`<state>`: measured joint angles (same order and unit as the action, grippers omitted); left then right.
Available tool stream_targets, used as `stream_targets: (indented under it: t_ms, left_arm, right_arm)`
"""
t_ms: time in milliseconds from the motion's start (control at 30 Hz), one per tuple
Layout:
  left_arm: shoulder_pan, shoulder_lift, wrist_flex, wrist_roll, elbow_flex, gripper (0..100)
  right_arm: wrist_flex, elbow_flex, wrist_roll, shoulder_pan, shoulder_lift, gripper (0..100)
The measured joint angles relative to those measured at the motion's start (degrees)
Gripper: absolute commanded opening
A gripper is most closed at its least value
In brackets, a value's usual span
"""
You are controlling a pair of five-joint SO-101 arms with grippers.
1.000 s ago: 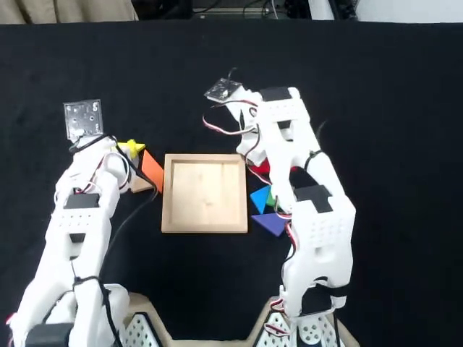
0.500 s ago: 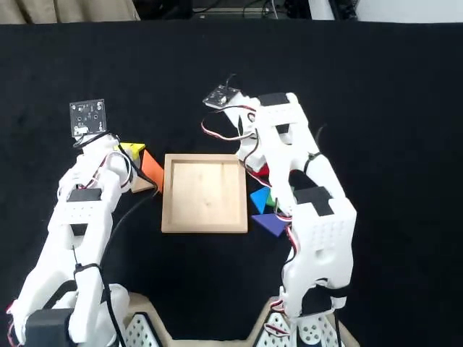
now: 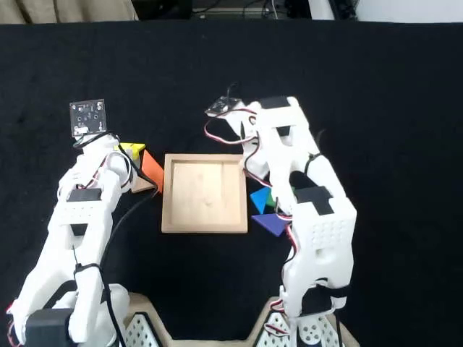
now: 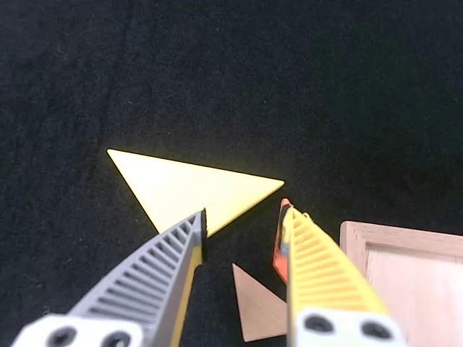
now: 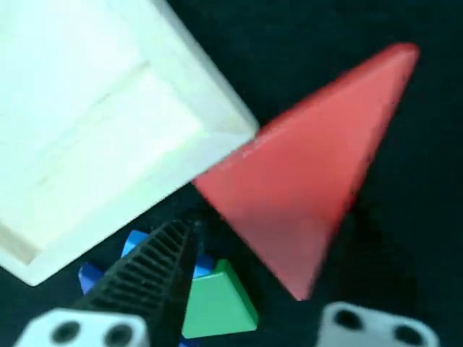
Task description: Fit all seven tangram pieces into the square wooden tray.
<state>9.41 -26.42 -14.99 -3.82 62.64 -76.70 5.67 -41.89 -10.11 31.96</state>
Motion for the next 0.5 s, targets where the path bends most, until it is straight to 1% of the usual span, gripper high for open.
stream_targets:
  t_ms: [33, 267, 500]
  left_arm:
    - [0.0, 0.0, 0.0, 0.0, 0.0, 18]
    - [0.0, 0.0, 0.0, 0.0, 0.0, 18]
    - [0.0, 0.0, 0.0, 0.0, 0.0, 18]
  right_arm:
    - [0.0, 0.09, 0.0, 0.0, 0.0, 0.8]
    - [0.0, 0.44, -0.09, 0.97, 0.0, 13.4]
    - [-0.53, 0.44, -0.09, 0.62, 0.0, 15.2]
